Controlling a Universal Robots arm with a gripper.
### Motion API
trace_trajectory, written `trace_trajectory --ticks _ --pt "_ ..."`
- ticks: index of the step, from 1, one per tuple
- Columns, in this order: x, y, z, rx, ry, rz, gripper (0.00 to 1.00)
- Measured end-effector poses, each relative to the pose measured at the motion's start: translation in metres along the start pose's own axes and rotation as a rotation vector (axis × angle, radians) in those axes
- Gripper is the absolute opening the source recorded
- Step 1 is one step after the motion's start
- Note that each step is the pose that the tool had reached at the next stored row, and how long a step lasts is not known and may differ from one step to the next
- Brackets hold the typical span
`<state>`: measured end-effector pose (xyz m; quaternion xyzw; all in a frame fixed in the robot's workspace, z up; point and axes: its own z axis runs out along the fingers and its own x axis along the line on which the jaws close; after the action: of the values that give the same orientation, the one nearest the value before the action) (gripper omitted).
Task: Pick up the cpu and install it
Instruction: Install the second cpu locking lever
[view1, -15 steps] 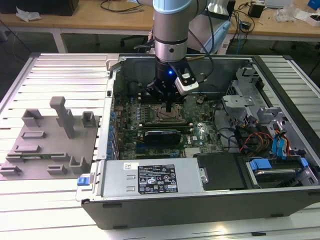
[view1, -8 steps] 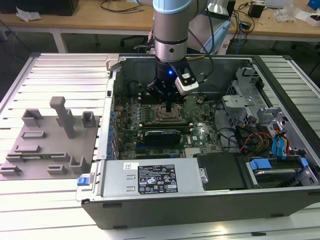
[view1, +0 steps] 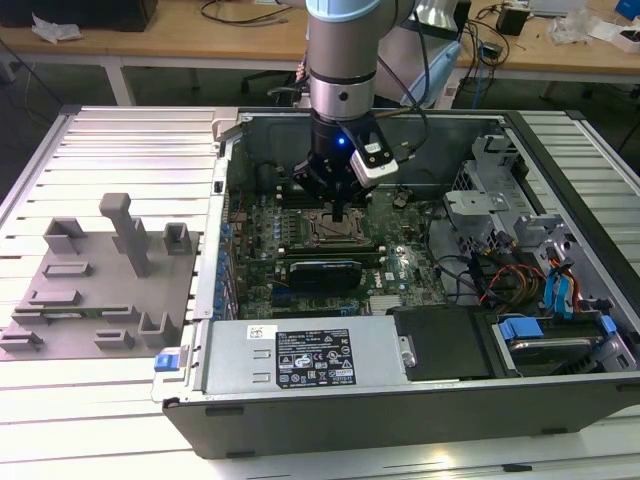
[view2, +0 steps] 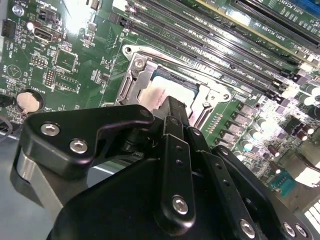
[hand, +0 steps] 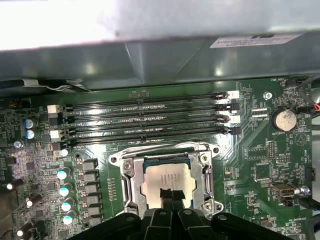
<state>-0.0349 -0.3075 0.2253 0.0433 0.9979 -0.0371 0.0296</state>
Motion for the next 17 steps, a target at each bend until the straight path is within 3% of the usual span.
trace_trajectory --ticks 5,11,17 --pt "-0.0001 -0.0001 -0.0016 0.0 0.0 0.0 0.11" --pt "-0.0006 -0.0057 -0.0013 0.0 0.0 0.0 0.11" --pt "-0.0012 -0.0077 -0.009 0.0 0.0 0.0 0.11"
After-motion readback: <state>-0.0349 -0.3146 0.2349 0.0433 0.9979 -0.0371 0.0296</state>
